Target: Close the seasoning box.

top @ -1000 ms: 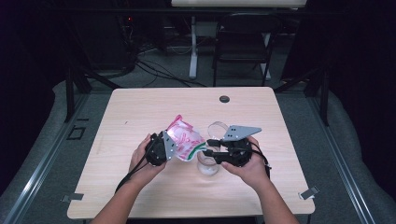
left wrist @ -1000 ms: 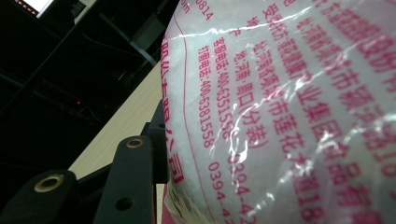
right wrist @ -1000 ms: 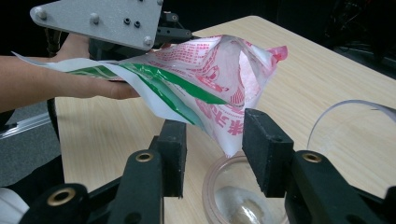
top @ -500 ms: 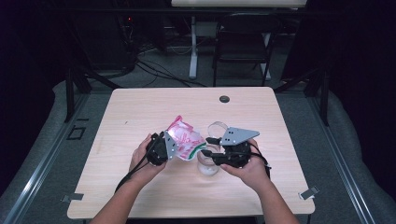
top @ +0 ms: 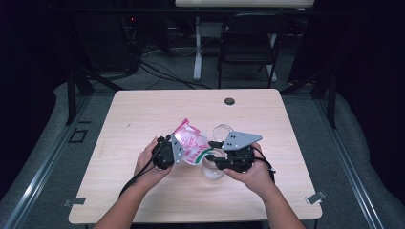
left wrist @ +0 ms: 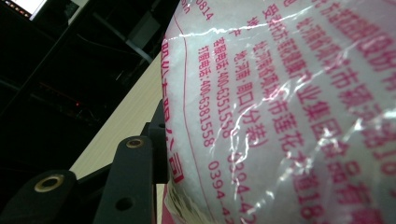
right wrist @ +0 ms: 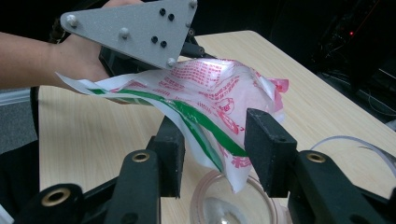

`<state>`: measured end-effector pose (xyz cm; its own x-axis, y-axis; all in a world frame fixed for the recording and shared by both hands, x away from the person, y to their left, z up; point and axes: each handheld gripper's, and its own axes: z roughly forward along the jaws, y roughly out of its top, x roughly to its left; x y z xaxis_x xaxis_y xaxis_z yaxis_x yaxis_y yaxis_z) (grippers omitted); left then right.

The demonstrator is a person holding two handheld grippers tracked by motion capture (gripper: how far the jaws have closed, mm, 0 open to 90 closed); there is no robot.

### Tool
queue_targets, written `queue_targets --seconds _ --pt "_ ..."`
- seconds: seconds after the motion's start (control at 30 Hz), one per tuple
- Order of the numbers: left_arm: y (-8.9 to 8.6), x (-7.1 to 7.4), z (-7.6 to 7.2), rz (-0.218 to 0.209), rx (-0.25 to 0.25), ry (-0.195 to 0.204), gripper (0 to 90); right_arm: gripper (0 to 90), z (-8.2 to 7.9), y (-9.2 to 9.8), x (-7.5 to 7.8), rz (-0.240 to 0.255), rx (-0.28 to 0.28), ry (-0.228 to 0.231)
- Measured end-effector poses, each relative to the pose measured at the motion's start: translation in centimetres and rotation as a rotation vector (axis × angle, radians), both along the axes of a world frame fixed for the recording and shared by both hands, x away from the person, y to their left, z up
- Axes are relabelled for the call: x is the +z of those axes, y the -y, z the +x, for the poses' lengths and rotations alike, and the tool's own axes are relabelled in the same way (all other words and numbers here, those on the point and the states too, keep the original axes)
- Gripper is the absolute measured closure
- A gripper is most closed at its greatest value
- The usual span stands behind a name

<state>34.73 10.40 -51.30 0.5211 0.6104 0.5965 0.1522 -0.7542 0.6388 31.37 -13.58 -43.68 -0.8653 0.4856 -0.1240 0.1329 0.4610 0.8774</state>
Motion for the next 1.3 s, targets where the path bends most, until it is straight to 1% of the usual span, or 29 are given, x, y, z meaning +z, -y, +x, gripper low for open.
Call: queue_targets --seconds 0.17,0.2,0.23,0.43,0.53,0.6,0.63,0.67,0.73,0.83,0.9,1.03,1.07,1.1,1.13,1.17,1.3 --pt "0.24 0.04 -0.13 -0.006 -0.007 0.005 58.5 58.6 0.12 -0.19 -0.21 -0.018 -0.004 0.001" --pt "0.27 0.06 -0.19 -0.006 -0.006 0.001 58.5 58.7 0.14 -0.22 -0.27 -0.016 -0.006 0.000" --pt "0.32 0.00 -0.22 -0.010 -0.007 0.005 58.5 59.3 0.18 -0.27 -0.37 -0.015 -0.008 -0.002" --pt "0.68 -0.16 -0.46 0.001 -0.021 0.004 58.5 63.5 0.36 -0.55 -0.73 -0.030 -0.007 -0.016" --pt "0.78 -0.16 -0.46 0.001 -0.024 0.006 58.5 68.4 0.37 -0.61 -0.78 -0.034 -0.009 -0.017" --pt "0.80 -0.11 -0.42 0.002 -0.025 0.012 58.5 73.2 0.36 -0.58 -0.78 -0.030 -0.012 -0.021" --pt "0.79 -0.09 -0.39 0.001 -0.024 0.021 58.5 75.6 0.36 -0.54 -0.77 -0.030 -0.014 -0.023" --pt "0.76 0.00 -0.40 0.006 -0.024 0.017 58.5 78.1 0.36 -0.52 -0.78 -0.024 -0.013 -0.025" --pt "0.77 0.07 -0.41 0.006 -0.024 0.019 58.5 80.2 0.35 -0.49 -0.75 -0.019 -0.011 -0.028" --pt "0.82 0.19 -0.42 0.021 -0.027 0.029 58.5 83.5 0.35 -0.43 -0.72 -0.019 -0.010 -0.030" --pt "0.88 0.19 -0.41 0.018 -0.027 0.040 58.5 85.9 0.34 -0.38 -0.70 -0.017 -0.007 -0.031" --pt "0.91 0.40 -0.45 0.026 -0.027 0.037 58.6 89.7 0.27 -0.35 -0.67 -0.007 -0.009 -0.027" --pt "0.95 0.48 -0.42 0.036 -0.031 0.050 58.6 90.0 0.28 -0.32 -0.67 -0.008 -0.009 -0.030" --pt "0.94 0.52 -0.42 0.038 -0.032 0.053 58.6 90.0 0.30 -0.28 -0.66 -0.012 -0.009 -0.032" --pt "0.92 0.58 -0.44 0.040 -0.032 0.050 58.6 90.0 0.32 -0.27 -0.69 -0.003 -0.007 -0.037" --pt "0.93 0.56 -0.42 0.040 -0.032 0.057 58.6 90.0 0.34 -0.23 -0.69 -0.002 -0.004 -0.042" --pt "0.93 0.61 -0.43 0.049 -0.033 0.058 58.6 90.0 0.39 -0.20 -0.71 -0.003 -0.003 -0.047"
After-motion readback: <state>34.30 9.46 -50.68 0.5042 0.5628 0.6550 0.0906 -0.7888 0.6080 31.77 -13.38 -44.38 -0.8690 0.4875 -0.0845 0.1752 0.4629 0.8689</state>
